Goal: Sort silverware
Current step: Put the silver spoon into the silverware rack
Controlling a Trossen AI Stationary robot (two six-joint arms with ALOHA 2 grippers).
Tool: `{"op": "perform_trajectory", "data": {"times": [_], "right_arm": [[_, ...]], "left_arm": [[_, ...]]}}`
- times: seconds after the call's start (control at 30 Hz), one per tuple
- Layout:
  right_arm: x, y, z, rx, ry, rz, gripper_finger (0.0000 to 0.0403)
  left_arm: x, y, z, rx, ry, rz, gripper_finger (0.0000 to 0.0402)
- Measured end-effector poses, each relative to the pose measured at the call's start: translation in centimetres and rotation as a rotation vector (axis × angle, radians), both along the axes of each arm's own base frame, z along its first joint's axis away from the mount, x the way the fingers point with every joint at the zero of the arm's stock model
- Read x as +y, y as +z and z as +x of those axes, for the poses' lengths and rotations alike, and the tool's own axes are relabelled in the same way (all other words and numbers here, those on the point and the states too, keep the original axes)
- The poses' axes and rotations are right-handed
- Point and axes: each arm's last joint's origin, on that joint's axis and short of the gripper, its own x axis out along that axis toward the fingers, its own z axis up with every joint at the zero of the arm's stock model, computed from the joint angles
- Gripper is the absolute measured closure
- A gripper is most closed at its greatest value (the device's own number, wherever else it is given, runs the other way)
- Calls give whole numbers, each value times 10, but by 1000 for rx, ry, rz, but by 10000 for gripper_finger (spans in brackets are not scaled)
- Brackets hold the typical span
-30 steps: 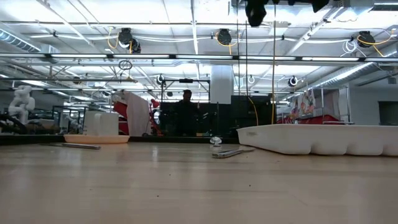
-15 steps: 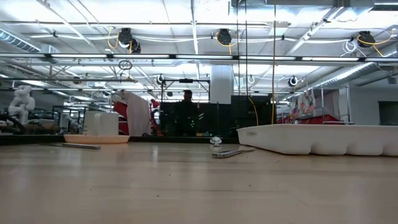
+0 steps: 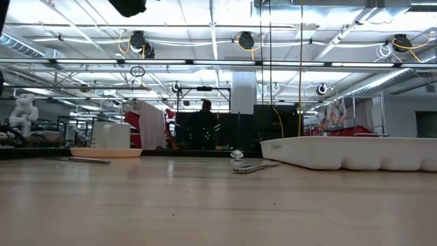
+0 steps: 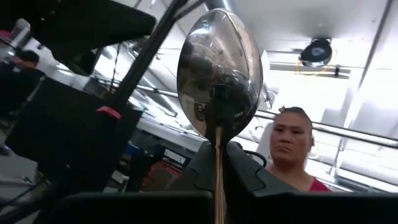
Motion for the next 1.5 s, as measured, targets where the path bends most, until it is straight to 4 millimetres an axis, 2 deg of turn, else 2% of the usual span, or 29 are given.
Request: {"op": "perform_trajectory", "data": {"times": [0.2,0.37,0.73,1.17,1.37,1.5], "right_arm": [[2,-19,27,96,14,26,227],[2,-25,36,108,30,40,227],[4,-20,34,100,110,90,227],[4,-22,35,114,107,87,230],[4,-24,36,120,100,62,254],[4,-25,36,109,92,24,298]], "left_arm": [[-3,-1,-1,-2,-57,35,392],[-6,-4,0,43,-89,52,392],[6,-8,5,101,-80,75,392],[17,-10,7,126,-51,70,392],[19,-12,9,175,-51,53,392],[19,-13,10,185,-44,46,392]]}}
